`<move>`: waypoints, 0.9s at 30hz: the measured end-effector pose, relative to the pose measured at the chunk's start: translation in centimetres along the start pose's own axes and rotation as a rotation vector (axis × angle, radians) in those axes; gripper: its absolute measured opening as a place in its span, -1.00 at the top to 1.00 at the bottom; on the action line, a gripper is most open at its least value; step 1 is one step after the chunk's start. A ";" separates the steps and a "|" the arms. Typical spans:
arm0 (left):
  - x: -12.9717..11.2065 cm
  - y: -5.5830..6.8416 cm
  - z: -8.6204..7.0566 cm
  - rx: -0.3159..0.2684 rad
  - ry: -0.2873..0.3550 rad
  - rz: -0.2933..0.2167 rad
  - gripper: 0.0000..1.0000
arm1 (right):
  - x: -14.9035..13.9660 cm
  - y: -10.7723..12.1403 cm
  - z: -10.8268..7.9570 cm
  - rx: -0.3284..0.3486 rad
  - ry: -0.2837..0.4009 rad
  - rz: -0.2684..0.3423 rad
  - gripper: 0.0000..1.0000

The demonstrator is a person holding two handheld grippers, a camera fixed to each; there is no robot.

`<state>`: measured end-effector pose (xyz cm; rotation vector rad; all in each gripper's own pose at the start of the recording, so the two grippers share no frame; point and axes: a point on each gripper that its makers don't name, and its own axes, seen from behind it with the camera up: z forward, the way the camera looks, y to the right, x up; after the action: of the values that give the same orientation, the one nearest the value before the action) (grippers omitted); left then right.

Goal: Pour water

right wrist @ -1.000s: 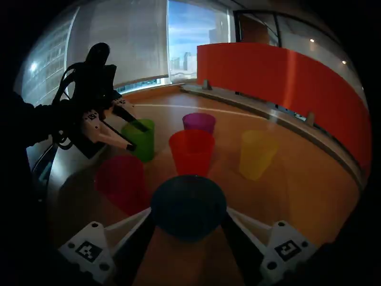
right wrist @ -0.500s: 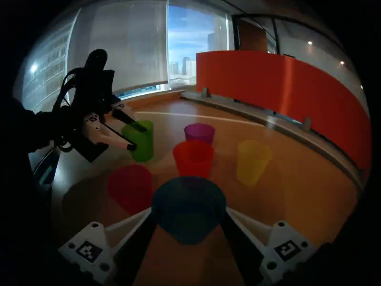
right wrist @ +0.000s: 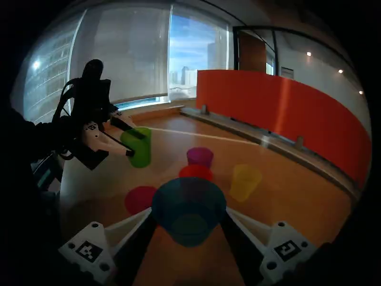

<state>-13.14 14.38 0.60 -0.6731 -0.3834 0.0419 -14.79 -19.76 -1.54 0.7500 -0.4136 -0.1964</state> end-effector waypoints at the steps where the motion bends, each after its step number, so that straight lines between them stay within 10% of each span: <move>1: 0.3 0.2 -0.2 -0.002 0.008 -0.003 -0.72 | 0.3 -0.1 -0.2 0.000 0.005 -0.001 -0.77; 27: 6.4 1.8 -5.0 0.012 0.152 0.014 -0.72 | 8.7 -1.9 -5.1 -0.028 0.200 -0.018 -0.77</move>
<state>-5.25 13.83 -1.93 -0.6629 -0.2321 0.0063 -4.82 -20.75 -3.61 0.7378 -0.2143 -0.1420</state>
